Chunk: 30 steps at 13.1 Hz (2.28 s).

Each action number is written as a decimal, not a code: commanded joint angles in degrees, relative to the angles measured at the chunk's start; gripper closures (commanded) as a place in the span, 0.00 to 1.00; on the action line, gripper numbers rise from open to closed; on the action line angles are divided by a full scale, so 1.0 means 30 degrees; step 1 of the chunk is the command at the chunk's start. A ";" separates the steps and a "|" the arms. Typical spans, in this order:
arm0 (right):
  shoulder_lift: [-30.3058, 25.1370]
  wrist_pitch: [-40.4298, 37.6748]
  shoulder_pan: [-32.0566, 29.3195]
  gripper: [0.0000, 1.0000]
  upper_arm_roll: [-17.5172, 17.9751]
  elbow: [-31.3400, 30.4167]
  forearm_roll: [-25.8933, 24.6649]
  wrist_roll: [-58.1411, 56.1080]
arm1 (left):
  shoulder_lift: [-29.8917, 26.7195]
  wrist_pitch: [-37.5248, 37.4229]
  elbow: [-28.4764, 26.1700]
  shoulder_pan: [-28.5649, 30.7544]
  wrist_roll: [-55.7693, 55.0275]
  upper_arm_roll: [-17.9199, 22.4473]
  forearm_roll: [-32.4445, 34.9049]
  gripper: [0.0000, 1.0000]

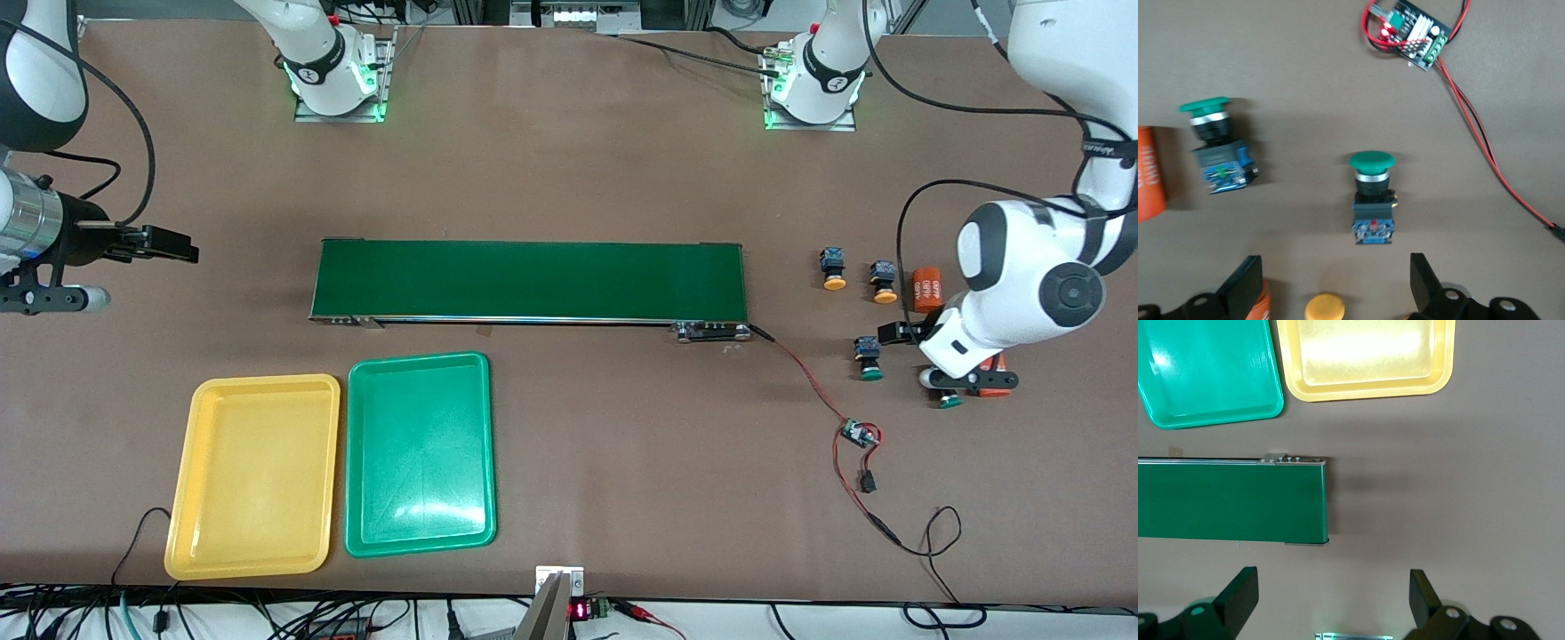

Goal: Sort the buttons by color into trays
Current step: 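Lower the left gripper onto a green-capped button and grasp it, then carry the green button to the conveyor belt end and release it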

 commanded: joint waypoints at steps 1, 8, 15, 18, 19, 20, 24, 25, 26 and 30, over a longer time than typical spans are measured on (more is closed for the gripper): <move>-0.0017 -0.0242 -0.0066 0.00 0.0021 0.0088 -0.0067 -0.0074 | 0.1111 0.2017 -0.0164 0.0309 0.0097 -0.0750 -0.0375 0.03; -0.0017 -0.0242 -0.0066 0.00 0.0021 0.0088 -0.0067 -0.0073 | 0.2228 0.3695 -0.0399 0.0922 0.1151 -0.0867 -0.0375 0.07; -0.0017 -0.0242 -0.0066 0.00 0.0021 0.0088 0.0021 -0.0044 | 0.2228 0.3637 -0.1015 0.1041 0.0976 -0.1336 -0.0492 0.38; -0.0017 -0.0242 -0.0066 0.00 0.0021 0.0088 0.0021 -0.0044 | 0.2228 0.3432 -0.1015 0.1071 0.0947 -0.1541 -0.0492 0.55; -0.0017 -0.0242 -0.0066 0.00 0.0021 0.0088 0.0021 -0.0044 | 0.2199 0.3374 -0.1015 0.1100 0.0976 -0.1542 -0.0492 0.67; -0.0017 -0.0271 -0.0066 0.00 0.0021 0.0088 0.0021 -0.0073 | 0.2141 0.3258 -0.0986 0.1071 0.1005 -0.1542 -0.0492 0.76; -0.0017 -0.0389 -0.0066 0.00 0.0021 0.0088 0.0021 -0.0074 | 0.1119 0.1301 -0.0373 0.0809 0.0802 -0.1659 -0.0492 0.77; -0.0017 -0.0418 -0.0066 0.00 0.0021 0.0088 0.0021 -0.0074 | 0.0738 0.0075 0.0123 0.0778 0.0568 -0.2123 -0.0492 0.77; -0.0017 -0.0418 -0.0066 0.00 0.0021 0.0088 0.0021 -0.0074 | 0.0415 -0.1590 0.0911 0.0894 0.0131 -0.2563 -0.0492 0.77; 0.0013 -0.0389 -0.0066 0.00 0.0021 0.0088 0.0021 -0.0074 | -0.0319 -0.6728 0.3261 0.0895 -0.2212 -0.4991 -0.0521 0.77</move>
